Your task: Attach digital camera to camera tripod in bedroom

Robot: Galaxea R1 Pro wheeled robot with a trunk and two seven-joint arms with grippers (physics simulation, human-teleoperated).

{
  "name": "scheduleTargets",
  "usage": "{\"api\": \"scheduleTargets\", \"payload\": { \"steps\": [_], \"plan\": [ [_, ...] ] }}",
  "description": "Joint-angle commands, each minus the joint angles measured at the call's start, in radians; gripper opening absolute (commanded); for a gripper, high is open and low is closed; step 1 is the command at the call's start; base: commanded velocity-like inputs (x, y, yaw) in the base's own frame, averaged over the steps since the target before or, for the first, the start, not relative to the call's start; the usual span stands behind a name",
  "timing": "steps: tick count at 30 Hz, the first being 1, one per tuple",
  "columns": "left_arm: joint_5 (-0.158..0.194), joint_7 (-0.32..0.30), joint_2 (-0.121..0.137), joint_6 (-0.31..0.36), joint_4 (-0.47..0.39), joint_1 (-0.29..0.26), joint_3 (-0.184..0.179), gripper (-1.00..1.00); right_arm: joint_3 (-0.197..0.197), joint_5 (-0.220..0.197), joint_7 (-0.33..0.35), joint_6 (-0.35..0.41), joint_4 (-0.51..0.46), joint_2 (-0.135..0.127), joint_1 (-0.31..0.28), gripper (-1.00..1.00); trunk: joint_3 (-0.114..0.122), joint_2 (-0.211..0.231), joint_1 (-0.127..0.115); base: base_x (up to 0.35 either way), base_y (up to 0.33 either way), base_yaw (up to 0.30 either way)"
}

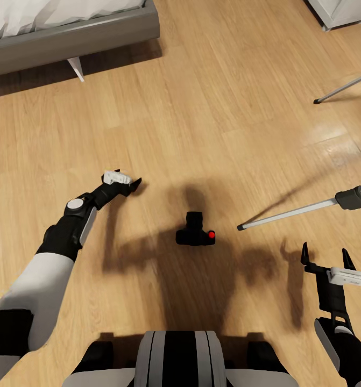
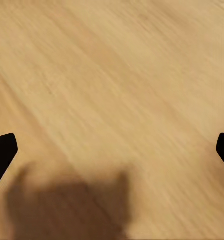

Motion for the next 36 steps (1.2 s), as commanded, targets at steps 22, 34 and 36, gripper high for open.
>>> {"api": "scheduleTargets", "payload": {
  "steps": [22, 34, 36],
  "plan": [
    [-0.006, -0.051, -0.092, -0.002, 0.217, -0.129, -0.252, 1.00, 0.002, -0.003, -0.001, 0.001, 0.000, 0.000, 0.000, 1.00, 0.000, 0.000, 0.000, 0.000, 0.000, 0.000],
    [-0.004, -0.131, -0.067, -0.109, 0.216, -0.122, -0.517, 1.00, 0.002, -0.003, -0.001, 0.003, 0.000, 0.000, 0.000, 1.00, 0.000, 0.000, 0.000, 0.000, 0.000, 0.000],
    [-0.003, -0.173, -0.062, -0.141, 0.217, -0.121, -0.522, 1.00, 0.002, -0.003, -0.001, 0.003, 0.000, 0.000, 0.000, 1.00, 0.000, 0.000, 0.000, 0.000, 0.000, 0.000]
  ]
}}
